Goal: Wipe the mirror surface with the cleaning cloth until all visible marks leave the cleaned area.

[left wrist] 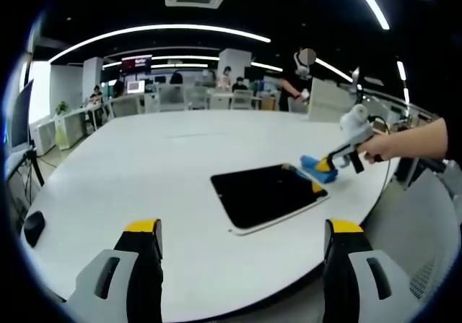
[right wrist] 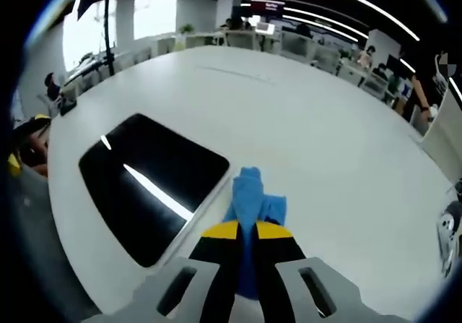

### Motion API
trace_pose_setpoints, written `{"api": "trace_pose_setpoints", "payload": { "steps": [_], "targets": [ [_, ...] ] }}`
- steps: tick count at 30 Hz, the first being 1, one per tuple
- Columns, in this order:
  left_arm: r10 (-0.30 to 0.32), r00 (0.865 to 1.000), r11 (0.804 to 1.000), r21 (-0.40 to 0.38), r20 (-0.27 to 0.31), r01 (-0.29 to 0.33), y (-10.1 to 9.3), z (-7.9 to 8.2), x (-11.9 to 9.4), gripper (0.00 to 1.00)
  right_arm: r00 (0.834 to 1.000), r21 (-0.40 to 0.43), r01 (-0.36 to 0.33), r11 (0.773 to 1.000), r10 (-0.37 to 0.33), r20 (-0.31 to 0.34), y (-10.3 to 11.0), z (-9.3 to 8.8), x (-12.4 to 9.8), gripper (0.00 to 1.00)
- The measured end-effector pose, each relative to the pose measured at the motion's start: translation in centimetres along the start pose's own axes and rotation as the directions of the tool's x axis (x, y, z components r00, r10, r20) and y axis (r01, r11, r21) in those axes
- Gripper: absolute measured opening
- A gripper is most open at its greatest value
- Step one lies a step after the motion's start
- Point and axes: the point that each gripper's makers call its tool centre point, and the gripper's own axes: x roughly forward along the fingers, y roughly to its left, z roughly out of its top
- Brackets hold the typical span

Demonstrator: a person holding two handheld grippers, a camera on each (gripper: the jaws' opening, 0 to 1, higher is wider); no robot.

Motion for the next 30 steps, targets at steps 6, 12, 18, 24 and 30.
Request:
{"api": "trace_pose_setpoints", "payload": {
  "steps": [6, 12, 18, 24, 30],
  "targets": [
    [0.001, 1.000, 1.000, -0.001, 0.000, -0.001, 0.0, 0.0, 0.0, 0.93, 1.000, -0.009, 0.006, 1.000, -0.006, 0.000, 0.1, -0.3, 0.1, 0.17],
    [-0.001, 1.000, 1.000, 0.000, 0.003, 0.001, 0.0, 0.1, -0.1, 0.92, 1.000, -0.002, 0.010, 1.000, -0.010, 0.026, -0.2, 0.2, -0.6, 0.26],
    [-0.001, 1.000, 1.000, -0.001, 0.004, 0.001, 0.0, 0.1, -0.1, 0.92, 0.999, 0.007, 0.000, 1.000, 0.000, 0.050, 0.1, 0.3, -1.8, 0.29],
    [-0.001, 1.000, 1.000, -0.001, 0.005, 0.001, 0.0, 0.1, -0.1, 0.92, 0.989, 0.007, 0.003, 1.000, -0.004, 0.151, 0.3, 1.1, -5.5, 0.38],
    [-0.003, 1.000, 1.000, -0.002, 0.010, 0.003, -0.1, 0.1, -0.1, 0.92, 0.961, 0.045, 0.023, 0.999, -0.035, 0.273, 1.9, -0.1, -11.2, 0.55]
  ]
}}
